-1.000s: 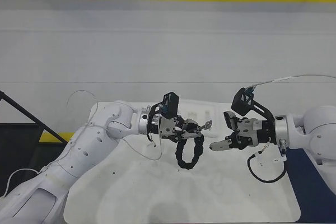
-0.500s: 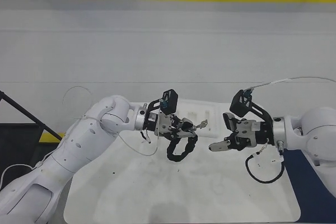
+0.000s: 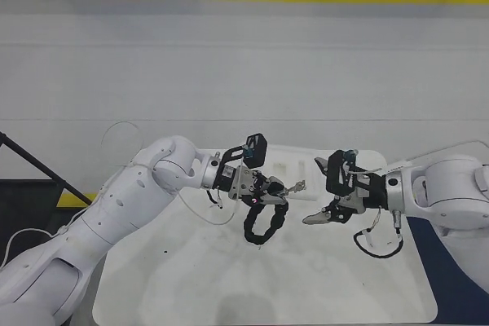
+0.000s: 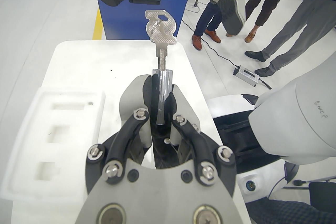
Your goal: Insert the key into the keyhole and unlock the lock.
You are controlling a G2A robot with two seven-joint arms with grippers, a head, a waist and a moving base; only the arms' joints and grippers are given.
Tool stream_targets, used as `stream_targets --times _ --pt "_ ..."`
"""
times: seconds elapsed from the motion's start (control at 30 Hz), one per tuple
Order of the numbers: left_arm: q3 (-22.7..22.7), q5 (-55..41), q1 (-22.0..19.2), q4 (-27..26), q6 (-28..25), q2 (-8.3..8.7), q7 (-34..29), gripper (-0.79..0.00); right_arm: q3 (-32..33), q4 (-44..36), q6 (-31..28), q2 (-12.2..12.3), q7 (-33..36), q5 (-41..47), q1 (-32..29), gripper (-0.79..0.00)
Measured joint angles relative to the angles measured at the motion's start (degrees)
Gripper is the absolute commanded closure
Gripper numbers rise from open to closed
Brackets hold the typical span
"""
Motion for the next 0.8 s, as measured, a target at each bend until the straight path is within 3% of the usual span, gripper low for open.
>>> stream_targets --times 0.1,0.57,0.7,0.8 --pt "0.48 -0.56 -0.30 -0.13 0.00 0.08 -0.76 0.000 -0.55 -0.41 -1.39 -0.25 -1.73 -2.56 0.70 -0.406" --pt "0.66 -2.13 0.12 -2.07 0.00 1.32 -2.30 0.000 -0.49 -2.98 -3.34 -0.49 -7.53 -12.39 -0.27 -0.314" --pt "0.86 -2.55 0.00 -2.69 0.00 1.50 -2.66 0.000 -0.44 -3.49 -2.76 -0.51 -8.40 -14.24 -0.67 -0.234" --pt "1.14 -2.99 -0.13 -3.00 0.00 1.49 -2.53 0.000 -0.23 -3.69 -1.57 -0.53 -9.39 -15.32 -1.34 -0.092"
